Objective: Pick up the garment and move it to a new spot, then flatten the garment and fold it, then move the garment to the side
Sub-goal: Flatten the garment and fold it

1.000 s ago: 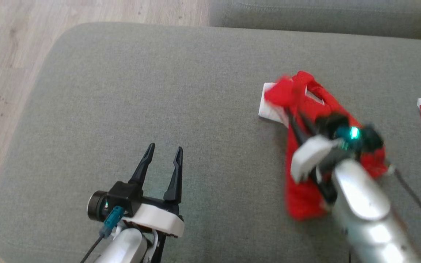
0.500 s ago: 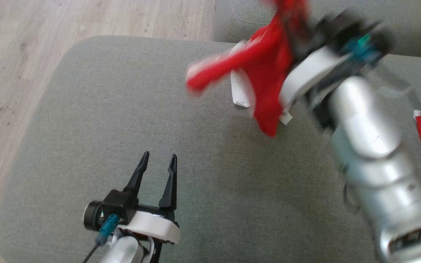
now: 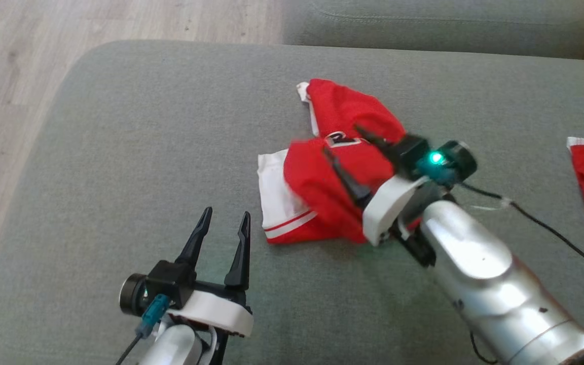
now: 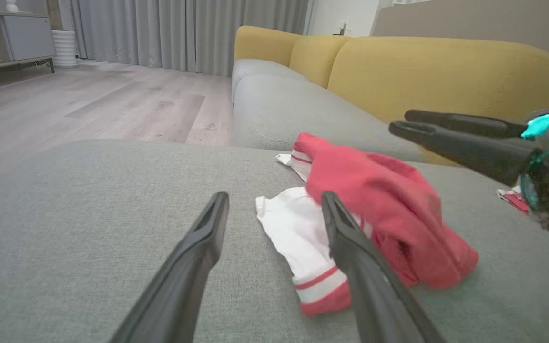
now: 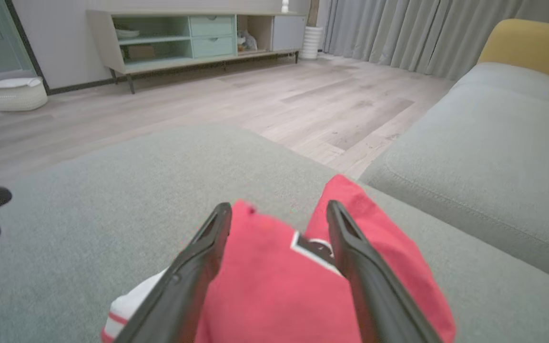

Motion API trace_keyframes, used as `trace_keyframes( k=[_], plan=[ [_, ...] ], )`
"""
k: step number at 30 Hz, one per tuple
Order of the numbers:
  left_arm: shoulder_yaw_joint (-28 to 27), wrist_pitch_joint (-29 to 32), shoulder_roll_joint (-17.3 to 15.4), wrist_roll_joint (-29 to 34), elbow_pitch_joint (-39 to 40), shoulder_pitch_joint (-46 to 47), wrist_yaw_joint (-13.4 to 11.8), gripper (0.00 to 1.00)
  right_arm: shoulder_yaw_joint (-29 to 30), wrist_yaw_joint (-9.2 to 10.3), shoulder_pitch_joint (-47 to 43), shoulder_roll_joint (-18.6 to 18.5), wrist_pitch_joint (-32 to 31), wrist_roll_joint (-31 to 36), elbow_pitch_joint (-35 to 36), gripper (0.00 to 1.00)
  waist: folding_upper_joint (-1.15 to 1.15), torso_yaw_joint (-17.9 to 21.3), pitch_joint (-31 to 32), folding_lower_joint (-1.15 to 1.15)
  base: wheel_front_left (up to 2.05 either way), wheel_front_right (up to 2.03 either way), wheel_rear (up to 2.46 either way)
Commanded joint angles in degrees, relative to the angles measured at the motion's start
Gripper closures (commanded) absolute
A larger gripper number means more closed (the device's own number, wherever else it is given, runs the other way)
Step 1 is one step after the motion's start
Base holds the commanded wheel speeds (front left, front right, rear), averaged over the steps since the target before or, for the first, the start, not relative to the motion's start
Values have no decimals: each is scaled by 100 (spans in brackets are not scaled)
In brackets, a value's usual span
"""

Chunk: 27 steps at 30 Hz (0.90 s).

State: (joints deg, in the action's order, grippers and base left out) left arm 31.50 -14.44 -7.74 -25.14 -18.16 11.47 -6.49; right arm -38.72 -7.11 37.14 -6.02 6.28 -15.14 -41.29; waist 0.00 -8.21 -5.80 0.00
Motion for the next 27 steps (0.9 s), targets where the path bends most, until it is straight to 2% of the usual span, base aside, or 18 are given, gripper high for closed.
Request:
trace_keyframes(
  k=[1, 8, 14, 15, 19, 27],
  plan=[
    [-205, -56, -17, 65, 147, 245, 10, 0, 147, -37, 140, 93, 160, -45, 113, 0, 0, 55, 8, 0, 0, 0, 0],
    [-301, -56, -69, 68, 170, 184, -21, 0, 1507, -37, -481, 195, 627, 47, 402, 0, 0, 424, 78, 0, 0, 0, 0],
    [-453, -56, -150, 68, 234, 174, -57, 0, 2660, -37, -1699, 297, 816, 335, 1293, 0, 0, 813, 81, 0, 0, 0, 0],
    [-502, -56, -174, 66, 249, 182, -58, 0, 2944, -37, -2105, 308, 842, 279, 1648, 0, 0, 922, 59, 0, 0, 0, 0],
    [-570, -56, -211, 68, 228, 216, -33, 0, 3027, -37, -2598, 311, 859, 121, 2113, 0, 0, 1100, 23, 0, 0, 0, 0],
    [-627, 138, -386, 122, -153, 592, -12, 0, 2934, -37, -2697, 313, 855, 68, 2510, 0, 0, 1293, -136, 0, 0, 0, 0]
  ],
)
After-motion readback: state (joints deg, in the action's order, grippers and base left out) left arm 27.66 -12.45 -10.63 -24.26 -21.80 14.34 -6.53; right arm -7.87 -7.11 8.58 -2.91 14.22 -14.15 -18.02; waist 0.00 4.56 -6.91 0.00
